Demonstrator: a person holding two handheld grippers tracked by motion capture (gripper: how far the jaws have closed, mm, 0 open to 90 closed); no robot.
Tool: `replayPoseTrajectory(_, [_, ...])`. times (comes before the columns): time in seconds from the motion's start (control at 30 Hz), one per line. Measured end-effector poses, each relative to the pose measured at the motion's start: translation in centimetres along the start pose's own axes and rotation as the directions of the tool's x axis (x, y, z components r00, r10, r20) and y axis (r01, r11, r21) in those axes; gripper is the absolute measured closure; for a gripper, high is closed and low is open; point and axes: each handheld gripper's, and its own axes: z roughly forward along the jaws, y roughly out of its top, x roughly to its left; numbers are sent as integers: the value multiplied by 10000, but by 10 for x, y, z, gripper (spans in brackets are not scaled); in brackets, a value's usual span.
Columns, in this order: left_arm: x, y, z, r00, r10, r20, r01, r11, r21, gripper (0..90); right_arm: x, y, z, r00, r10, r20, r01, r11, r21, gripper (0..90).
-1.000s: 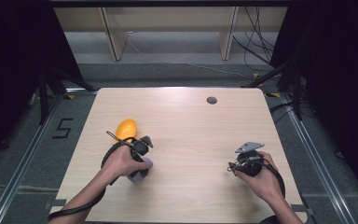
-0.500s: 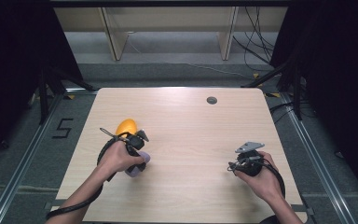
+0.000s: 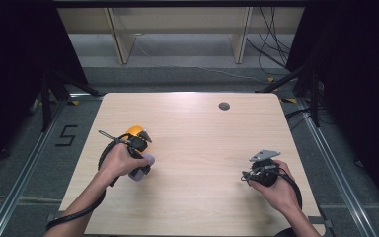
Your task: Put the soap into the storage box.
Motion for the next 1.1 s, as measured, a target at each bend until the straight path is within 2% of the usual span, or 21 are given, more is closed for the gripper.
replayPoseTrajectory(0.03, [0, 0, 0, 10000, 0, 0, 0, 10000, 0, 489, 0, 0, 0, 10000, 0, 0, 0, 10000, 0, 500])
replayPoseTrajectory(0.07, [2, 2, -3, 10000, 44, 22, -44, 9995, 312, 489, 0, 0, 0, 10000, 2, -1, -2, 10000, -1, 499])
replayPoseTrajectory(0.1, [3, 1, -1, 9999, -96, -91, 95, 9999, -123, 489, 0, 0, 0, 10000, 9, -9, -9, 10000, 4, 499])
replayPoseTrajectory(0.33, [10, 4, -4, 9995, -274, -123, 271, 9994, -213, 489, 0, 0, 0, 10000, 15, -11, -15, 10000, 1, 498])
replayPoseTrajectory(0.43, [12, 5, -4, 9984, -469, -325, 453, 9977, -496, 489, 0, 0, 0, 10000, 9, -12, -9, 10000, -2, 498])
replayPoseTrajectory(0.5, [13, 6, -6, 9986, -458, -246, 447, 9982, -405, 489, 0, 0, 0, 10000, 12, -13, -12, 10000, 3, 498])
replayPoseTrajectory(0.57, [14, 7, -6, 9983, -502, -301, 486, 9975, -517, 489, 0, 0, 0, 10000, 13, -14, -13, 10000, 5, 498])
replayPoseTrajectory(0.63, [14, 8, -6, 9966, -759, -332, 734, 9949, -699, 489, 0, 0, 0, 10000, 15, -12, -15, 10000, -3, 497])
replayPoseTrajectory(0.67, [16, 9, -7, 9965, -721, -411, 688, 9948, -756, 489, 0, 0, 0, 10000, 24, -20, -24, 10000, 2, 498])
replayPoseTrajectory(0.8, [19, 11, -8, 9957, -797, -478, 755, 9937, -834, 489, 0, 0, 0, 10000, 23, -23, -23, 10000, 3, 497])
replayPoseTrajectory(0.83, [21, 12, -10, 9965, -693, -474, 663, 9958, -625, 489, 0, 0, 0, 10000, 26, -23, -25, 10000, 3, 497])
replayPoseTrajectory(1.0, [25, 14, -11, 9940, -963, -510, 920, 9925, -804, 489, 0, 0, 1, 10000, 42, -33, -42, 10000, 7, 497])
replayPoseTrajectory(1.07, [28, 15, -11, 9952, -766, -611, 712, 9938, -849, 489, 0, 0, 1, 10000, 38, -35, -38, 10000, 13, 497])
replayPoseTrajectory(1.1, [28, 15, -12, 9944, -884, -582, 835, 9931, -827, 489, 0, 0, 1, 10000, 41, -34, -41, 10000, 17, 497])
